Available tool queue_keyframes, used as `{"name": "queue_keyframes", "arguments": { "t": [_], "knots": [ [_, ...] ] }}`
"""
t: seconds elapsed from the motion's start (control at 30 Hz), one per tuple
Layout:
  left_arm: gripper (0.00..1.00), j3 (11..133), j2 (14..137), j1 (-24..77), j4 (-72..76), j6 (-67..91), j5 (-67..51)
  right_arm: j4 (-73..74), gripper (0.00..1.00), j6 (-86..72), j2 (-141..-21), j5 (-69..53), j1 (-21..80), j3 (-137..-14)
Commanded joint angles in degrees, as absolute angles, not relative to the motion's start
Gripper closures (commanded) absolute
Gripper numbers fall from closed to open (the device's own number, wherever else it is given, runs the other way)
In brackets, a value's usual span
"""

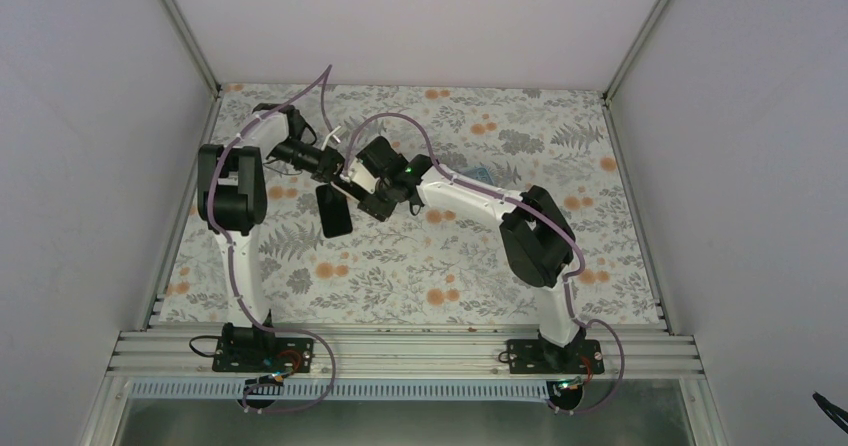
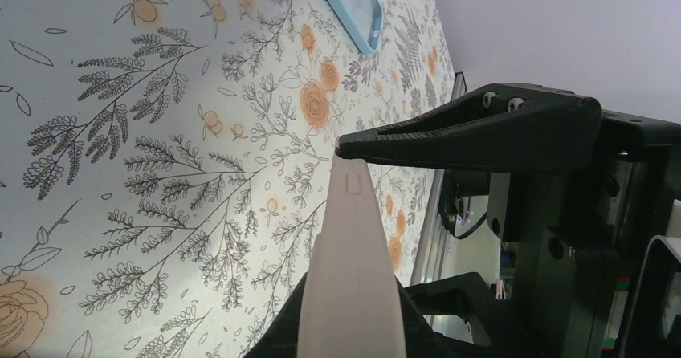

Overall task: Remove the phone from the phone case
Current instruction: Remove the phone case from the phone.

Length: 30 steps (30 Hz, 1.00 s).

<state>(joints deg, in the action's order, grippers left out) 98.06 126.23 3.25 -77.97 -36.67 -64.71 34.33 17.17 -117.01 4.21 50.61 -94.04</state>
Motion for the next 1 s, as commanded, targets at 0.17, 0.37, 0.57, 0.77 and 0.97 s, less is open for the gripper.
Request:
{"name": "queue_keyframes", "arguments": {
  "t": [0.17, 0.37, 0.57, 0.77, 0.97],
  "knots": [
    [0.98, 99.6, 122.3, 3.6, -77.9, -41.5, -65.9, 33.2, 0.04, 19.5, -114.5, 4.2, 50.0, -93.3],
    [0.98, 101.1, 121.2, 3.6, -77.9, -41.5, -65.1, 35.7, 0.00, 19.9, -113.6, 2.3, 48.9, -91.9],
    [0.98, 101.1, 119.7, 3.6, -77.9, -41.6, -63.0, 36.3, 0.00, 20.2, -109.3, -1.3, 46.9, -87.9],
    [0.98, 100.0, 117.0, 3.6, -77.9, -43.3, -60.8, 38.5, 0.00, 21.9, -104.5, -10.6, 42.3, -83.3],
    [0.98, 98.7, 112.7, 4.2, -77.9, -46.1, -58.1, 46.4, 0.00, 32.5, -104.2, -21.4, 39.7, -83.3]
  ]
}}
